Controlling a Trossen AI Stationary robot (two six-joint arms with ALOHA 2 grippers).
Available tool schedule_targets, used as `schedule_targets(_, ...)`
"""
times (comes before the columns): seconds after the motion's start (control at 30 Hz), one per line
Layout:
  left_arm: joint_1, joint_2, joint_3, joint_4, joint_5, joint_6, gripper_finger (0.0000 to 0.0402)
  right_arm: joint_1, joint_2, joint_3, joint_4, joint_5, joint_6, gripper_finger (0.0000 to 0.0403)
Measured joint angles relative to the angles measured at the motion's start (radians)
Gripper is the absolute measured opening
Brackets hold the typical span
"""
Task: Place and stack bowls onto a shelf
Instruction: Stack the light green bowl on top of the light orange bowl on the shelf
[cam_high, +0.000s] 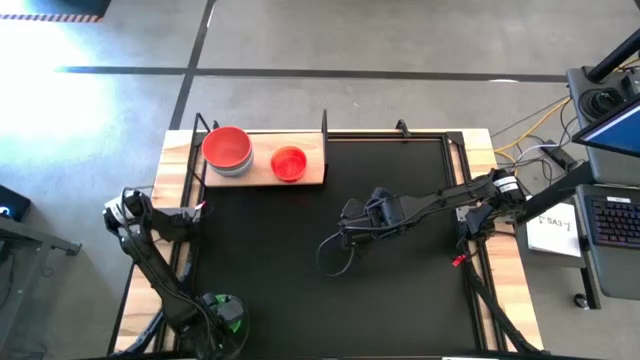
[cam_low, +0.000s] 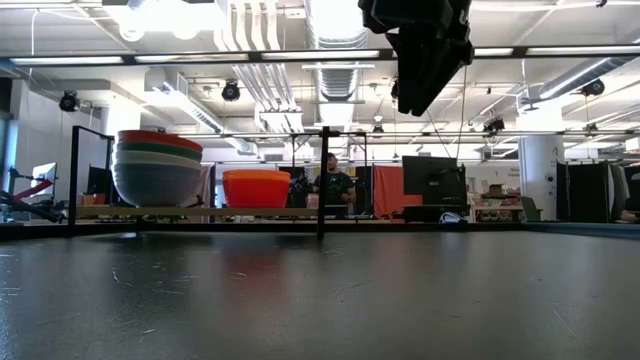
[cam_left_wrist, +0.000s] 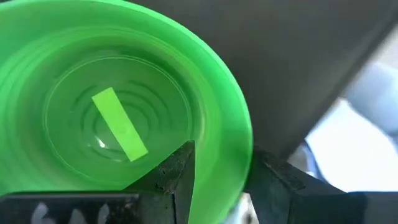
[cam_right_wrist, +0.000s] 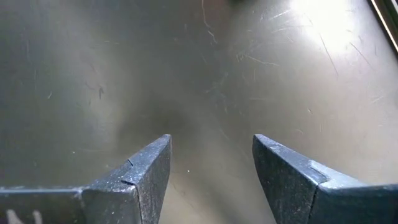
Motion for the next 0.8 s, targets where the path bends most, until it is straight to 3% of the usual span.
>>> schedule_targets(0.17,0.002,0.009,0.0,-0.045,0.024,0.079,0.0096,0.0,0.0,0.0,0.0,0.0,-0.003,0.0215)
schedule_targets(0.37,0.03,0.002,0.0,-0.06,0.063,0.175,0.0011,0.0,0.0,0.0,-0.004,0.0,-0.008,0.0215)
schedule_targets(0.53,0.061,-0.007,0.001,-0.103,0.107,0.266,0.0004,0.0,0.0,-0.001,-0.004,0.0,-0.012,0.0215)
schedule_targets(0.8,0.182,-0.098,0.002,-0.246,0.096,0.415,0.0001,0.0,-0.013,-0.001,-0.053,-0.002,-0.03,0.0215)
